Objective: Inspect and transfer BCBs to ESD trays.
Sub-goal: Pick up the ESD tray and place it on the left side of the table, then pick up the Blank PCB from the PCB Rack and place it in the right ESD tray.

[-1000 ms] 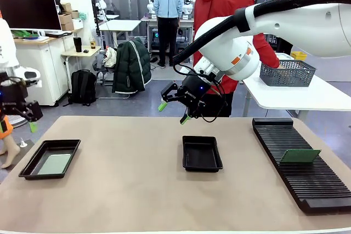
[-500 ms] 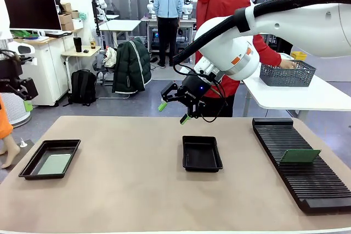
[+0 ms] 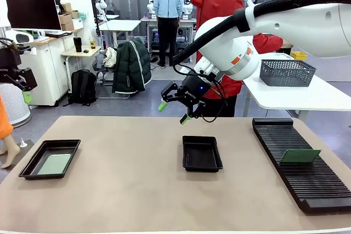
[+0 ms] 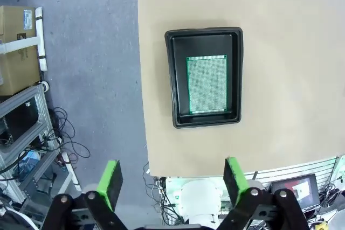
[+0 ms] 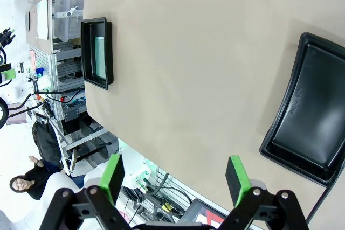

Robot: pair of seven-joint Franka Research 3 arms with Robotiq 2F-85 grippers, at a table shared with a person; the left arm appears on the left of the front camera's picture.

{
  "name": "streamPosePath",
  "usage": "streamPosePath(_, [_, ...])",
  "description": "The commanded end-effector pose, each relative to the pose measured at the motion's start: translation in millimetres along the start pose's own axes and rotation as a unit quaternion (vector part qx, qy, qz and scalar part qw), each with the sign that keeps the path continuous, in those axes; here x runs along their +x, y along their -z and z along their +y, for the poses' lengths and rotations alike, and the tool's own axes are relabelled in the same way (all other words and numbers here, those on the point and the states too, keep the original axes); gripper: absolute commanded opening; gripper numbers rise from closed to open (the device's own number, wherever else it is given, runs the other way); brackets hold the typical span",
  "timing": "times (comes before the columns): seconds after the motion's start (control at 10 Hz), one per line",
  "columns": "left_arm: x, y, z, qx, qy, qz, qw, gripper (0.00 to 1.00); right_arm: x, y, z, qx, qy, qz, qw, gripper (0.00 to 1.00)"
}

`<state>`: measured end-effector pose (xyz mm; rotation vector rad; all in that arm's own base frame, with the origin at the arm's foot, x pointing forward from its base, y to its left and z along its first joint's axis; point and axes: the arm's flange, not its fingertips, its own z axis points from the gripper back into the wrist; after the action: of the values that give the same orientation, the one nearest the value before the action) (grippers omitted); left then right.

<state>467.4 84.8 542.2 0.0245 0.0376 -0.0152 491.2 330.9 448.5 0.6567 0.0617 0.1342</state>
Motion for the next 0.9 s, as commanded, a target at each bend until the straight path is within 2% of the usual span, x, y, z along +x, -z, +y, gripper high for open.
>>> streamPosePath(0.0, [2.4,4.0,1.6,0.000,-0.001,0.002,1.000,1.00,-1.1,1.1,1.0,-0.010,0.005,-0.002,1.000,1.00])
streamPosePath(0.8, [2.4,4.0,1.6,0.000,-0.001,0.002,1.000,1.00,-1.1,1.1,1.0,-0.010,0.005,-0.002,1.000,1.00])
